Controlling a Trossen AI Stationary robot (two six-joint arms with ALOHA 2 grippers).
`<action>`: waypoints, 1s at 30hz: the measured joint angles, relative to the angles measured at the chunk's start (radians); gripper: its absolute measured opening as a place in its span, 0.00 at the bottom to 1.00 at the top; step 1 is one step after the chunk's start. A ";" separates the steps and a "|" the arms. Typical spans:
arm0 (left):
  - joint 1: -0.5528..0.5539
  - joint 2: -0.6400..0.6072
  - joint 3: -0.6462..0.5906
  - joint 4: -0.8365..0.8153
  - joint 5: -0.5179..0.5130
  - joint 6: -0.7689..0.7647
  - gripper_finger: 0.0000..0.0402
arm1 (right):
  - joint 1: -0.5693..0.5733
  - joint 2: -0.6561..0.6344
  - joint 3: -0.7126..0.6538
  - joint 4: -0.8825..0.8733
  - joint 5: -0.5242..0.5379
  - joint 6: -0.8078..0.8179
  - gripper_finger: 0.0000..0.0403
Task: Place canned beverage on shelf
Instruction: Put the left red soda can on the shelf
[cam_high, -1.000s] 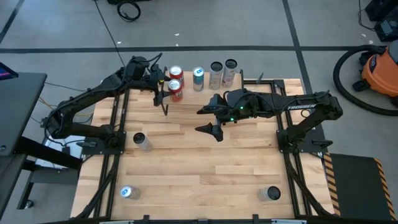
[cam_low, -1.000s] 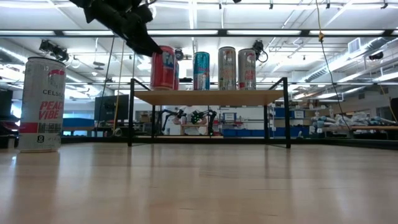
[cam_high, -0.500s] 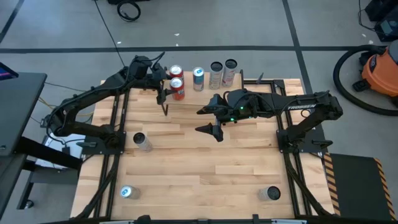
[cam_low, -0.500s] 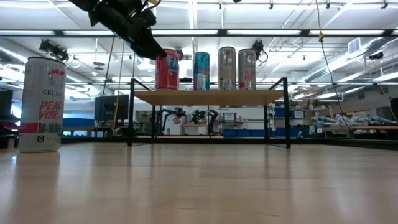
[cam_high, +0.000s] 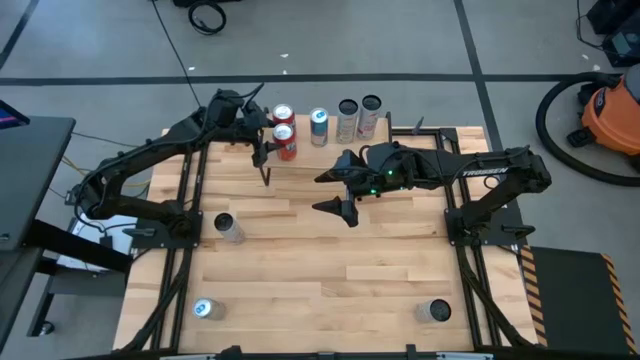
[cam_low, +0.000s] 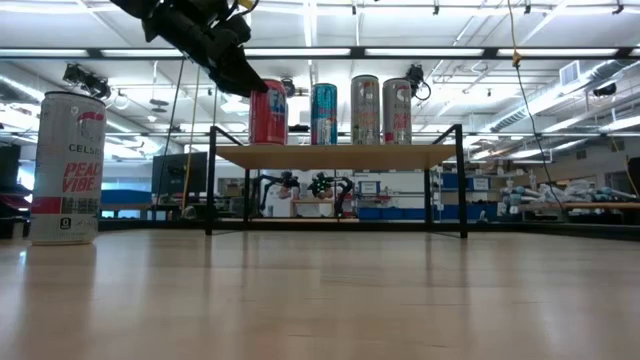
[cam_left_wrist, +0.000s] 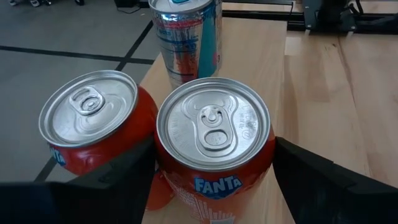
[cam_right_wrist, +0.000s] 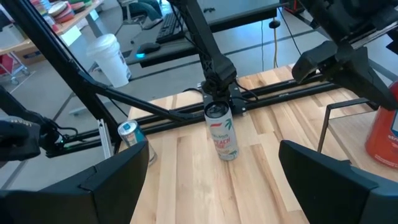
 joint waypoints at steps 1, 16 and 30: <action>0.000 0.000 0.000 0.000 -0.001 -0.007 0.75 | 0.000 0.000 0.000 0.000 0.000 0.000 0.92; 0.000 0.001 -0.001 -0.002 -0.001 -0.018 0.75 | 0.000 0.000 0.000 0.000 0.000 -0.019 0.92; -0.002 0.001 -0.001 -0.007 -0.003 -0.050 0.75 | 0.000 0.000 0.000 0.000 0.000 -0.019 0.92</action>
